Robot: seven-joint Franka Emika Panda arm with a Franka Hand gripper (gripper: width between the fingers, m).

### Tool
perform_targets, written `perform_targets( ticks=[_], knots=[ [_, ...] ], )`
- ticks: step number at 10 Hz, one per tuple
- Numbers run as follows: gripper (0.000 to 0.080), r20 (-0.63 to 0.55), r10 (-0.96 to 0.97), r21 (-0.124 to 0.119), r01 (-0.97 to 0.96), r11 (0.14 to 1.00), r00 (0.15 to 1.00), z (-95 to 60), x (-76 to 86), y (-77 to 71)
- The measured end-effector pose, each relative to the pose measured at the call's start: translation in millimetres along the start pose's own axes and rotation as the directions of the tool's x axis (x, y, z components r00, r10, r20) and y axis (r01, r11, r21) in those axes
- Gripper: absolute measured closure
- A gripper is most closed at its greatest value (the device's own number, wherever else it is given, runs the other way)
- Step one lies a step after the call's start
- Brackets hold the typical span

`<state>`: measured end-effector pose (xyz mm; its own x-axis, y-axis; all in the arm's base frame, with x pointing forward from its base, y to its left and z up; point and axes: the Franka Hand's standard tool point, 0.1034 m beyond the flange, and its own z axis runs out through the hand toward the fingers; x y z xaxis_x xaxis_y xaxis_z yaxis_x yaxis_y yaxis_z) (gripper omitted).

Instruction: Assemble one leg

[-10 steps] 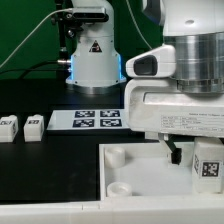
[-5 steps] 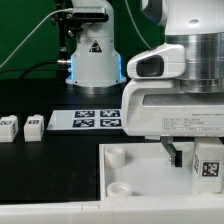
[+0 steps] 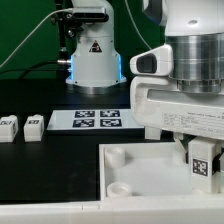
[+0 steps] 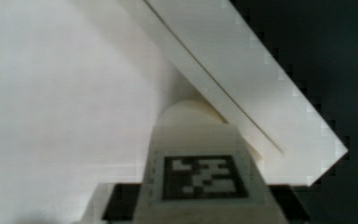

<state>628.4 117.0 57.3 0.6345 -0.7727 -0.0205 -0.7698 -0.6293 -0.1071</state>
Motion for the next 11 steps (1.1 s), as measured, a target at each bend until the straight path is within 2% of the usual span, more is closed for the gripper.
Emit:
perform_targets(
  ticks=[2, 3, 4, 5, 6, 7, 9, 11],
  knots=[
    [0.0526, 0.018, 0.299, 0.006, -0.299, 0.954, 0.954, 1.0, -2.2, -0.7],
    [0.0526, 0.042, 0.464, 0.011, -0.465, 0.885, 0.885, 2.2, -3.4, -1.8],
    [0.0526, 0.065, 0.589, 0.014, -0.591, 0.807, 0.806, 2.9, -3.4, -2.4],
    [0.0526, 0.087, 0.729, 0.022, -0.733, 0.68, 0.679, 3.6, -3.4, -3.9],
    [0.0526, 0.097, 0.81, 0.019, -0.815, 0.58, 0.579, 3.8, -2.4, -4.3],
    [0.0526, 0.1, 0.84, 0.019, -0.845, 0.534, 0.533, 3.8, -1.4, -3.9],
    [0.0513, 0.099, 0.832, 0.02, -0.837, 0.548, 0.547, 3.9, -1.1, -3.5],
    [0.0196, 0.095, 0.772, 0.029, -0.777, 0.629, 0.628, 3.8, -1.3, -3.1]
  ],
)
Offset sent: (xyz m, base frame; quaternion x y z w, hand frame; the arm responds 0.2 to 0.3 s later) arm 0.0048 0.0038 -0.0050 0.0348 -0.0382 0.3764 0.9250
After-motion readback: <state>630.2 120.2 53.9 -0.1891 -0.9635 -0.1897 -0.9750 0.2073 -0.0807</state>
